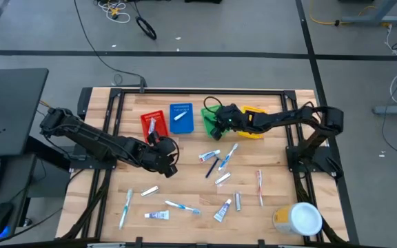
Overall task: Pick & Place Travel size toiletries
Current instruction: Put the blue toothbrush into the yellow bin
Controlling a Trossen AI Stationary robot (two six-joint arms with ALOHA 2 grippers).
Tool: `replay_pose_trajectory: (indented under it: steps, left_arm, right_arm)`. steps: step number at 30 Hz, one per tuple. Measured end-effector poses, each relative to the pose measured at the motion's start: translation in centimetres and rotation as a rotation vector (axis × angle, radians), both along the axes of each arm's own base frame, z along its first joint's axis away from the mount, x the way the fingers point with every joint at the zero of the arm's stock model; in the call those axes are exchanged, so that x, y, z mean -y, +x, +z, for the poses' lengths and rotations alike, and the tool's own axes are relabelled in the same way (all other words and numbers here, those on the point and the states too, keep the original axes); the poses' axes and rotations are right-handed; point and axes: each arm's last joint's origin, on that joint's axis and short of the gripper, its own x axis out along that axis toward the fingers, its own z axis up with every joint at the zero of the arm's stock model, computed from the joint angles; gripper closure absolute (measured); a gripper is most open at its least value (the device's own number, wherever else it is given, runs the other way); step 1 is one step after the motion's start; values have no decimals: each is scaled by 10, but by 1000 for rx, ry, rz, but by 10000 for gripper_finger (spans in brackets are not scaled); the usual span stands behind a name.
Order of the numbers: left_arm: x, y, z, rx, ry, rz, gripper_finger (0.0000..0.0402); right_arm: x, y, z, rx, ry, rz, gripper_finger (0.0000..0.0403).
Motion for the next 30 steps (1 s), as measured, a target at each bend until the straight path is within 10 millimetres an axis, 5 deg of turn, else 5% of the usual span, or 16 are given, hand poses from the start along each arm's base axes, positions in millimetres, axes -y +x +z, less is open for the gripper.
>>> replay_pose_trajectory:
  steps: [10,18,30]
  left_arm:
    - [-1,-6,-18,-21,-44,49,276]
    - [0,-7,-21,-29,-68,31,276]
    - [1,-6,-20,-15,-73,30,276]
  right_arm:
    - [-64,-13,49,43,-89,255,287]
    - [-118,-19,47,-24,-104,459,281]
    - [-162,-26,37,-59,8,598,208]
